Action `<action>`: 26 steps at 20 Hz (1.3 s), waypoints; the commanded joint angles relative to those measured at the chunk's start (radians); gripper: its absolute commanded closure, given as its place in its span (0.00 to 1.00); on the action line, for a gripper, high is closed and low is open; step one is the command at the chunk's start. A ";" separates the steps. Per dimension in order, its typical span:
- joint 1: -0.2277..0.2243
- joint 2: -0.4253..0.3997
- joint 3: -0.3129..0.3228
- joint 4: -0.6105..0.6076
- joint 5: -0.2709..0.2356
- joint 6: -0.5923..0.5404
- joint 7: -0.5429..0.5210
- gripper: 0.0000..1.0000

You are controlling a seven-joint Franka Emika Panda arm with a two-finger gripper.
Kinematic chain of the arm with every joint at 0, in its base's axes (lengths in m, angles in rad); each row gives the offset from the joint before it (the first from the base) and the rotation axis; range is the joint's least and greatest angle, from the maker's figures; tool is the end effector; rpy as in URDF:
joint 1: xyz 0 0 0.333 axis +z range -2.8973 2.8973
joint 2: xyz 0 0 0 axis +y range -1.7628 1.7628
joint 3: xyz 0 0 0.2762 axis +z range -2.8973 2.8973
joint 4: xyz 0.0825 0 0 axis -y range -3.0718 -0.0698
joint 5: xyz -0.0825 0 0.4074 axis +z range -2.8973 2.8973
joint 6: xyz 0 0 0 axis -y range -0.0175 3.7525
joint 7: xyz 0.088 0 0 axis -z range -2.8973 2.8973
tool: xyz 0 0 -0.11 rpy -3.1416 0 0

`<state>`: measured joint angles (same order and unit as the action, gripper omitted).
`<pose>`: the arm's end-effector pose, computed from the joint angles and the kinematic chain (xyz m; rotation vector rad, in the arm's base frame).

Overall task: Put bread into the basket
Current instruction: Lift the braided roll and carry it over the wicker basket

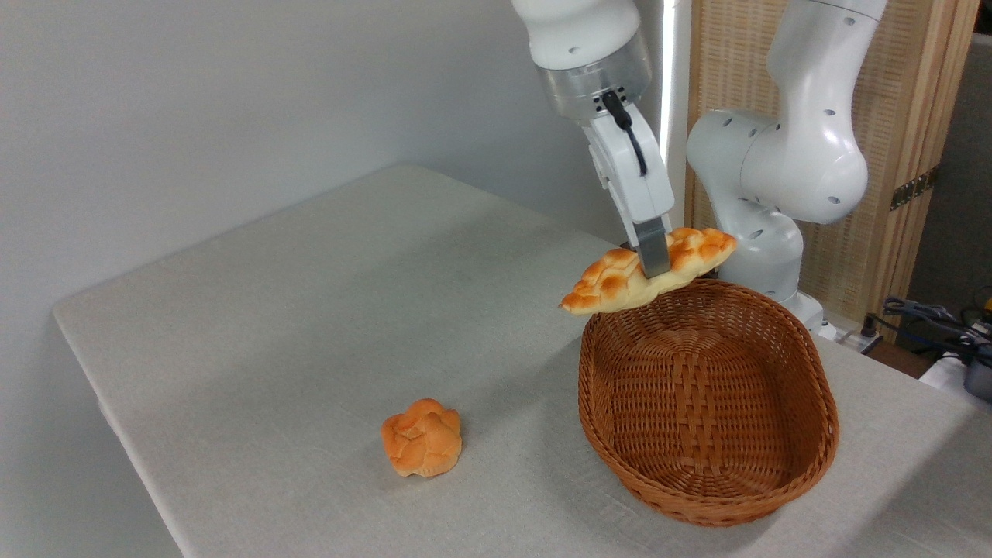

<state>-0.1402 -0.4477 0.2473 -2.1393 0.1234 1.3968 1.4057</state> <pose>0.4194 0.0697 0.5129 2.2983 -1.8133 -0.3503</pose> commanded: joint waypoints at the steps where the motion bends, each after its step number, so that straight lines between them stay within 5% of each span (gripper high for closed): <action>1: -0.033 -0.006 0.010 -0.034 0.015 -0.025 0.015 0.68; 11: -0.045 0.004 0.012 -0.117 0.021 -0.016 0.067 0.31; 14: -0.045 0.007 0.012 -0.117 0.057 -0.016 0.082 0.30; 21: -0.045 0.007 0.018 -0.120 0.058 -0.016 0.090 0.25; 24: -0.045 0.014 0.018 -0.122 0.058 -0.012 0.090 0.04; 26: -0.045 0.014 0.018 -0.122 0.058 -0.009 0.090 0.00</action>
<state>-0.1761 -0.4350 0.2546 -2.2621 0.1640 1.3890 1.4740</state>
